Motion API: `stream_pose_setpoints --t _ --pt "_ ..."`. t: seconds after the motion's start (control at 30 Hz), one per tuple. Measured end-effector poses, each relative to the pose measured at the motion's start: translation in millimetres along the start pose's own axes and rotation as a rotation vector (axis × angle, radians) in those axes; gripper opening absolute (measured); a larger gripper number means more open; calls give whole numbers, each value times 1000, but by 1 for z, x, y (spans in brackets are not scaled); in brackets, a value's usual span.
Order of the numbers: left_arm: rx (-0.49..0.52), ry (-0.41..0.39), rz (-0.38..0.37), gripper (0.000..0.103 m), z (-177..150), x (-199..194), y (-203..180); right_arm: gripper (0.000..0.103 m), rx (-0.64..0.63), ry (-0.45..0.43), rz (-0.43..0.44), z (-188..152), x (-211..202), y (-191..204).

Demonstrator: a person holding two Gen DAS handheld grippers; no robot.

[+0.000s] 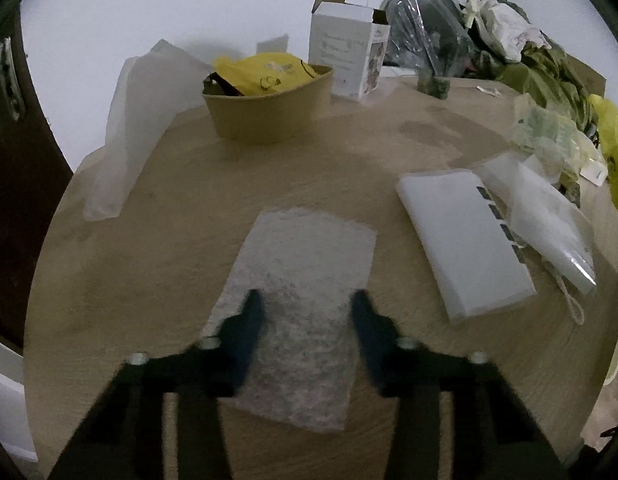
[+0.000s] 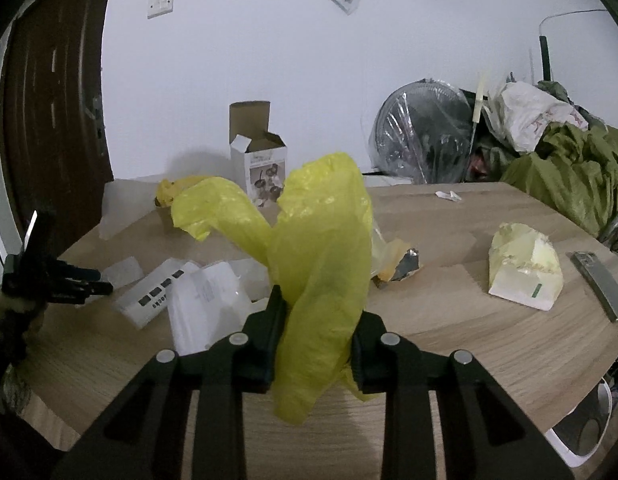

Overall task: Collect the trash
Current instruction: 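Lift the yellow bag with the right tool while the left tool grasps clear bubble wrap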

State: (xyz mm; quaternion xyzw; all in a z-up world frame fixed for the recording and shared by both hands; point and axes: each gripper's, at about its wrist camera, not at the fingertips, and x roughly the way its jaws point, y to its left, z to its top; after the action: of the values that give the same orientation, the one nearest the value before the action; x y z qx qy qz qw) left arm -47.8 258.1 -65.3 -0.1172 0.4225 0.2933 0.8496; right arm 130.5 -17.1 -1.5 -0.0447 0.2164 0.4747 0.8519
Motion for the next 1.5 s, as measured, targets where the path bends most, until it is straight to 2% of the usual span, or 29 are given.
stream_pose_setpoints --t 0.03,0.13,0.23,0.43,0.6,0.77,1.07,1.5 --pt "0 -3 7 19 -1 0 0 26 4 -6 0 0 -3 -1" --pt "14 -16 10 11 -1 -5 -3 26 14 -21 -3 0 -9 -3" --pt "14 -61 29 9 0 -16 -5 26 16 -38 -8 0 -17 -4" --pt "19 -181 -6 9 12 -50 -20 26 34 -61 -12 -2 -31 -6" --pt "52 -284 -61 9 19 -76 -46 26 44 -76 -19 -6 -45 -8" --pt "108 -359 -153 9 27 -97 -78 26 55 -86 -35 -11 -60 -12" --pt "193 -388 -295 9 28 -107 -135 26 85 -100 -84 -23 -90 -22" --pt "285 -379 -432 9 27 -100 -192 26 152 -102 -193 -51 -135 -42"
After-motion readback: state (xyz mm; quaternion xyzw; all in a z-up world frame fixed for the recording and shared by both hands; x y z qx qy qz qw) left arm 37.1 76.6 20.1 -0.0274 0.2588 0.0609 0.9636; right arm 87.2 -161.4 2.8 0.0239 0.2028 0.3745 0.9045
